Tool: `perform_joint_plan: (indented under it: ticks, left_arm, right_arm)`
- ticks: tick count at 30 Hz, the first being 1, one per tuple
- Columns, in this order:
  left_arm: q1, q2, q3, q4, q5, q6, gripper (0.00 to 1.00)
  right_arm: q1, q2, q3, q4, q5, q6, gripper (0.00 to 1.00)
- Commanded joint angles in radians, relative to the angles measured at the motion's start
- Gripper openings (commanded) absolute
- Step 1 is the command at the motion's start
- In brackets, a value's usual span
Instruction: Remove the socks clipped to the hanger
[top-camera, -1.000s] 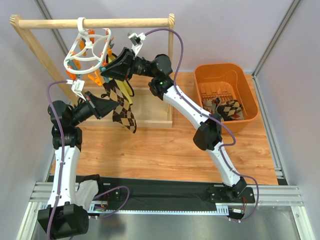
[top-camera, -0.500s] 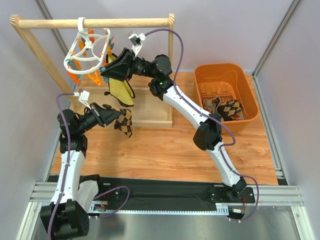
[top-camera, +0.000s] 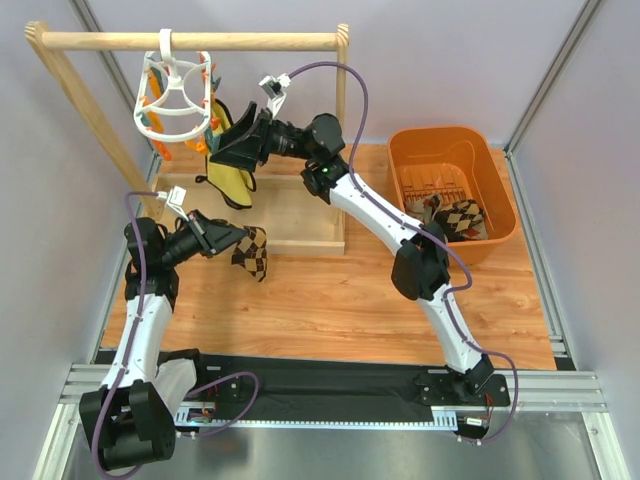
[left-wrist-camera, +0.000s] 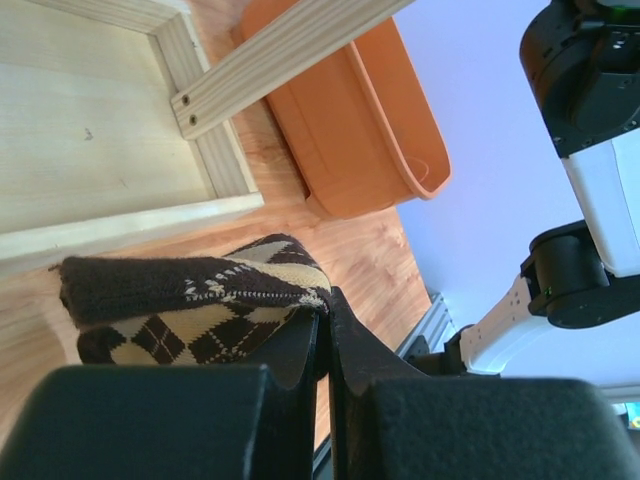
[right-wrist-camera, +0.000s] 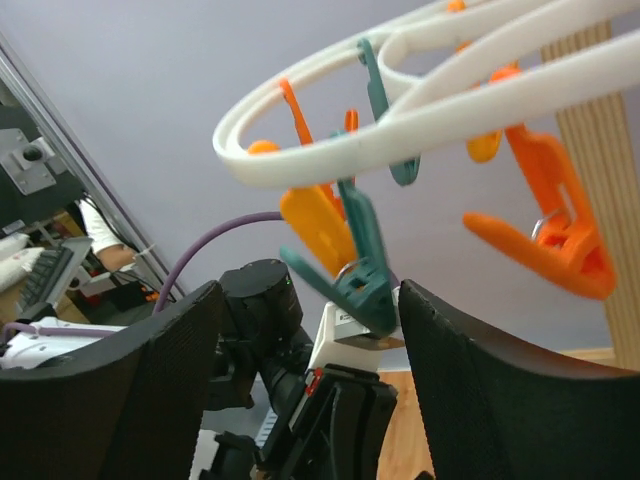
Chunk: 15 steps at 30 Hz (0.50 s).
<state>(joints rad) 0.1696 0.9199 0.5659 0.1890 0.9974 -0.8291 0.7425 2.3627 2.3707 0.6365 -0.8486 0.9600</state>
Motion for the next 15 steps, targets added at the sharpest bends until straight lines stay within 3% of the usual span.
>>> perform_joint_plan:
  ticks: [1,4,8,15]
  left_arm:
    - [-0.004,-0.021,0.057,0.03,0.03,0.01,0.07]
    - [-0.004,-0.029,0.057,0.052,0.035,-0.005,0.07]
    - [-0.004,-0.039,0.039,0.112,0.049,-0.051,0.07]
    - [-0.004,-0.081,0.04,0.165,0.083,-0.082,0.08]
  right_arm:
    - [-0.022,-0.086,-0.059,-0.001,-0.033,0.049,0.75]
    - [-0.035,-0.158,-0.183,0.017,-0.059,0.043,0.86]
    - [-0.043,-0.29,-0.399,-0.007,-0.073,-0.05,0.88]
    - [-0.032,-0.586,-0.828,-0.282,0.015,-0.444,0.89]
